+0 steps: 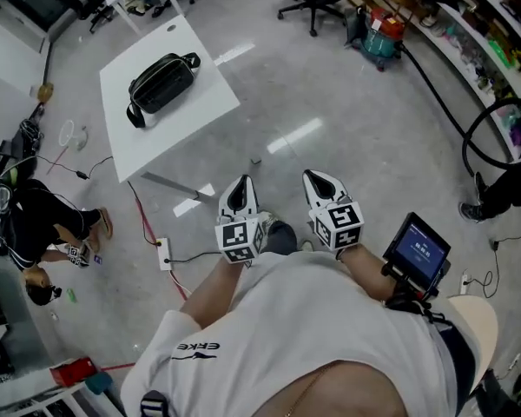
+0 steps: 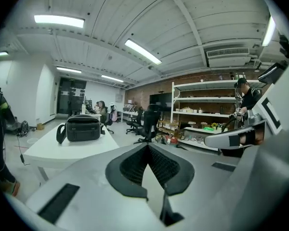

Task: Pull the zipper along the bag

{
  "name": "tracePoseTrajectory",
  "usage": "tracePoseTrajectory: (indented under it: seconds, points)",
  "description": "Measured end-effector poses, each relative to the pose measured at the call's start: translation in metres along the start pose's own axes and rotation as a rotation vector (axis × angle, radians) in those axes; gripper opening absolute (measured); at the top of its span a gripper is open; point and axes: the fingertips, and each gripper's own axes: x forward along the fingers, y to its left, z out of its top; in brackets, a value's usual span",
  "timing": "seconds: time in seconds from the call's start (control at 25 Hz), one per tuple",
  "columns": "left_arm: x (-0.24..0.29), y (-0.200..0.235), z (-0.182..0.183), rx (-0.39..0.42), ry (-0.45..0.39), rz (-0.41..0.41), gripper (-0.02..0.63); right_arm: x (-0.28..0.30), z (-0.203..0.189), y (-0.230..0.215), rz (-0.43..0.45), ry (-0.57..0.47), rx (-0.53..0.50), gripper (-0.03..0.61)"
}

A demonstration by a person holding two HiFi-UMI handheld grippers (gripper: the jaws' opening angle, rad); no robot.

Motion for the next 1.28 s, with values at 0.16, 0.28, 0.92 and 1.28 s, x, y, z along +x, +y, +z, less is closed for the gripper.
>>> tracePoseTrajectory:
  seconds: [0.16, 0.28, 0.92, 1.28]
  points:
    - [0.012, 0.034, 0.007, -0.031, -0.012, 0.068, 0.005, 0.038, 0.016, 0.01, 0.056, 0.017, -0.032, 0.005]
    - [0.035, 0.066, 0.012, -0.059, -0.033, 0.127, 0.005, 0.083, 0.029, 0.011, 0.109, 0.029, -0.065, 0.005]
    - [0.055, 0.243, 0.026, -0.149, -0.09, 0.389, 0.005, 0.272, 0.071, 0.101, 0.335, 0.092, -0.165, 0.005]
    - [0.044, 0.299, 0.023, -0.179, -0.069, 0.49, 0.005, 0.32, 0.071, 0.134, 0.4, 0.138, -0.16, 0.005]
